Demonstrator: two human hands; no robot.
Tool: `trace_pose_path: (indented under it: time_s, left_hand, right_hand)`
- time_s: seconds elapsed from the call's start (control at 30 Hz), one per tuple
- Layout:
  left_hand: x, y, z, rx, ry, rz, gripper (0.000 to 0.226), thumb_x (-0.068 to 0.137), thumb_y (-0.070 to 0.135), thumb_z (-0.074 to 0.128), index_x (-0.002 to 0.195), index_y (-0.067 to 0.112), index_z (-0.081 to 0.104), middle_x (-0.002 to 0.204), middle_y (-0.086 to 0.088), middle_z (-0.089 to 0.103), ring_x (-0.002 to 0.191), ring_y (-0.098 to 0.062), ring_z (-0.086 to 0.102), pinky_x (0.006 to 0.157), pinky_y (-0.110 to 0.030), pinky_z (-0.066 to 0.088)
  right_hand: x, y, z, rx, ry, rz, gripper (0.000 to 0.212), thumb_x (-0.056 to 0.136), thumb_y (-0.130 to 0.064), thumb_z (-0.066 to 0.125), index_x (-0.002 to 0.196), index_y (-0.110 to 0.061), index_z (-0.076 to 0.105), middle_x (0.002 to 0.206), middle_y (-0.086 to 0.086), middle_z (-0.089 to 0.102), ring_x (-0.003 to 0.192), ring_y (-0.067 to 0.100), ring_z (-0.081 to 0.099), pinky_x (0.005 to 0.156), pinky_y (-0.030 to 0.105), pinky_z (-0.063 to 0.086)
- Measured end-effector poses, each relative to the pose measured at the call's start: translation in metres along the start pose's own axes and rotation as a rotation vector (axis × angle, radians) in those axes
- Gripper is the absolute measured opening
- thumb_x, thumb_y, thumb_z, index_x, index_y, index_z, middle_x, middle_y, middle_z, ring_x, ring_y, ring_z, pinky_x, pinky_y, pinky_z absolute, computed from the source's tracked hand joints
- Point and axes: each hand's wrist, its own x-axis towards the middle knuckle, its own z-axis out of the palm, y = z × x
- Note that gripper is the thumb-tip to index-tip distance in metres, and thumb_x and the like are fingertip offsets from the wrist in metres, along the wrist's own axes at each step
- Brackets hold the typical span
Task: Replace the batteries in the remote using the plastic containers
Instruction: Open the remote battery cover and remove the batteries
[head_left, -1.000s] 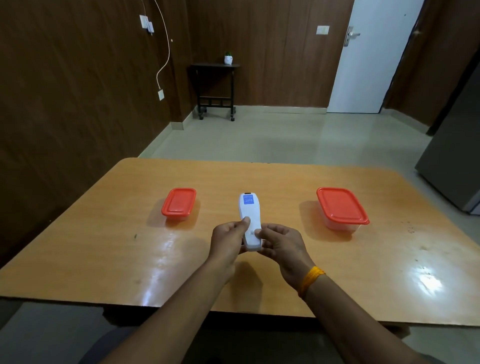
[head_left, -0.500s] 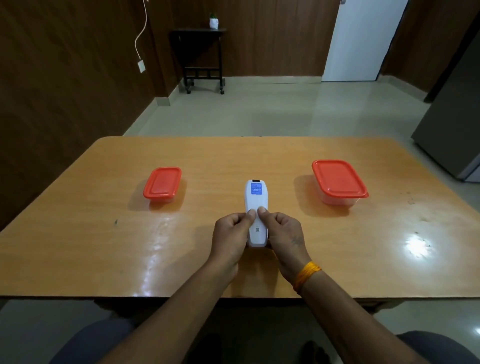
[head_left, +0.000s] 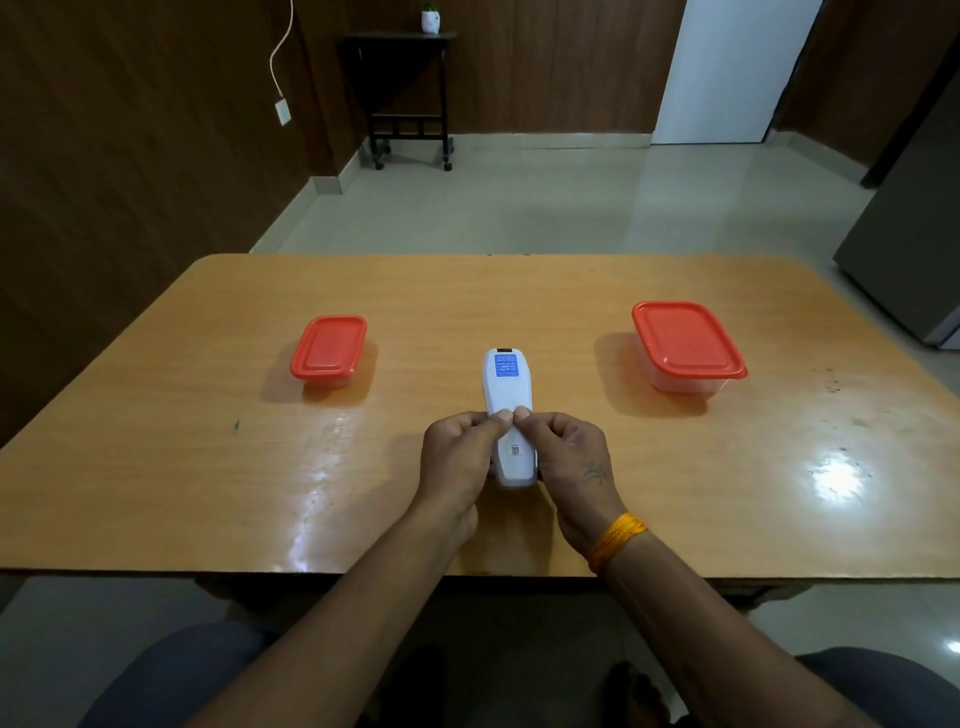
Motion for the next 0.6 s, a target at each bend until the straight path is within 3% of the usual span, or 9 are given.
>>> trace_pose_path:
  time_s: [0.07, 0.13, 0.27, 0.37, 0.47, 0.6]
  left_hand:
    - [-0.001, 0.004, -0.001, -0.016, -0.014, -0.042, 0.019, 0.098, 0.03, 0.071, 0.106, 0.014, 0.078, 0.095, -0.008, 0.082, 0.084, -0.025, 0.077, 0.065, -0.032, 0.057]
    - [0.001, 0.007, -0.003, -0.032, -0.016, -0.077, 0.022, 0.101, 0.036, 0.067, 0.11, 0.018, 0.076, 0.098, -0.007, 0.081, 0.084, -0.024, 0.076, 0.063, -0.032, 0.056]
    - [0.003, 0.007, -0.006, -0.088, 0.006, -0.079, 0.026, 0.101, 0.033, 0.068, 0.115, 0.011, 0.074, 0.108, -0.012, 0.081, 0.091, -0.03, 0.079, 0.063, -0.035, 0.06]
    - [0.002, 0.009, -0.006, -0.14, 0.028, -0.085, 0.022, 0.1, 0.028, 0.071, 0.108, 0.007, 0.073, 0.102, -0.011, 0.081, 0.087, -0.028, 0.08, 0.057, -0.033, 0.06]
    - [0.001, 0.01, -0.006, -0.138, 0.043, -0.084, 0.02, 0.099, 0.025, 0.073, 0.103, 0.006, 0.073, 0.098, -0.011, 0.08, 0.076, -0.024, 0.078, 0.048, -0.026, 0.055]
    - [0.002, 0.006, -0.007, -0.123, 0.05, -0.065, 0.017, 0.096, 0.021, 0.075, 0.097, 0.005, 0.072, 0.101, -0.015, 0.081, 0.088, -0.034, 0.081, 0.054, -0.031, 0.059]
  right_hand:
    - [0.001, -0.001, -0.001, -0.024, -0.026, 0.027, 0.032, 0.096, -0.033, 0.075, 0.096, -0.002, 0.079, 0.091, 0.014, 0.081, 0.089, 0.032, 0.079, 0.079, 0.044, 0.067]
    - [0.004, -0.002, -0.002, -0.147, -0.033, -0.015, 0.03, 0.095, -0.039, 0.075, 0.094, -0.01, 0.08, 0.091, 0.009, 0.081, 0.09, 0.031, 0.079, 0.084, 0.054, 0.065]
    - [0.0, -0.006, 0.0, -0.45, 0.065, -0.214, 0.023, 0.092, -0.043, 0.077, 0.096, -0.021, 0.078, 0.087, -0.006, 0.078, 0.081, 0.01, 0.073, 0.076, 0.04, 0.063]
    - [-0.004, -0.001, 0.002, -0.736, 0.117, -0.412, 0.039, 0.083, -0.053, 0.079, 0.104, -0.021, 0.074, 0.095, -0.008, 0.071, 0.083, 0.009, 0.065, 0.072, 0.03, 0.054]
    - [-0.006, 0.001, 0.005, -0.851, 0.147, -0.481, 0.044, 0.078, -0.051, 0.084, 0.105, -0.02, 0.071, 0.096, -0.005, 0.065, 0.083, 0.01, 0.06, 0.07, 0.03, 0.052]
    - [-0.006, -0.002, 0.004, -0.88, 0.149, -0.458, 0.039, 0.076, -0.049, 0.081, 0.102, -0.02, 0.076, 0.09, -0.005, 0.071, 0.079, 0.012, 0.064, 0.069, 0.034, 0.056]
